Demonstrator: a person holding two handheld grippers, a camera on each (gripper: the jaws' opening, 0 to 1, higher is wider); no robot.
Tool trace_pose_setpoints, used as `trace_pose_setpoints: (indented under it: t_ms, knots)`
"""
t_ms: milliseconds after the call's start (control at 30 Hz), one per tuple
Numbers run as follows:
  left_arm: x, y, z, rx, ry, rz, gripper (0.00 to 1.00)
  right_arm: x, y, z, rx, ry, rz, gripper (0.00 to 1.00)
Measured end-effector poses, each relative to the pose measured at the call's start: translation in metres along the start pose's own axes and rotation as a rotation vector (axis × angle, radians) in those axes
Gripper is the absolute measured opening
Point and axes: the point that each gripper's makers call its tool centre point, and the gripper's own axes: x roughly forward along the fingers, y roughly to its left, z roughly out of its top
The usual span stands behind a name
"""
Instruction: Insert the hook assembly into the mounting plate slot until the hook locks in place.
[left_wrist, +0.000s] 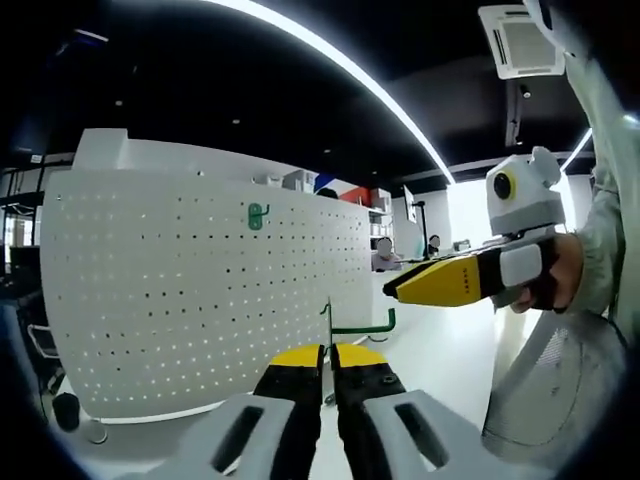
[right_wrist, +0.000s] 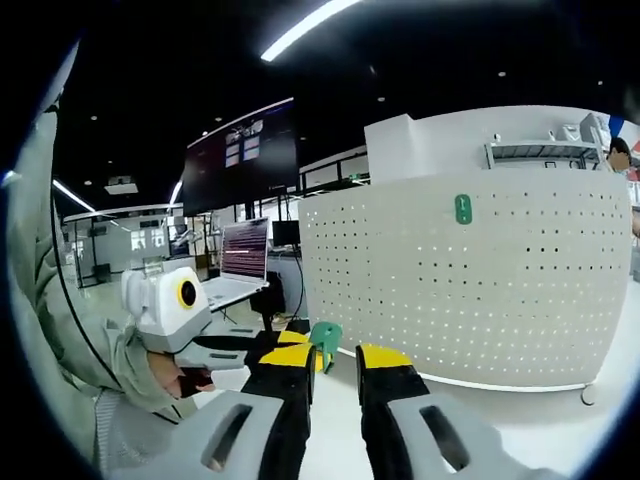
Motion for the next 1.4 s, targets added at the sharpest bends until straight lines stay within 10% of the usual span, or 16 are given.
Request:
trace_pose_setpoints:
  t_ms: [1400]
  knots:
    - [0.003,-0.019,0.012,-0.040,-0.076,-0.083,0.03,0.016,0.006,-0.006,0.086,0.007,0.016,0.04]
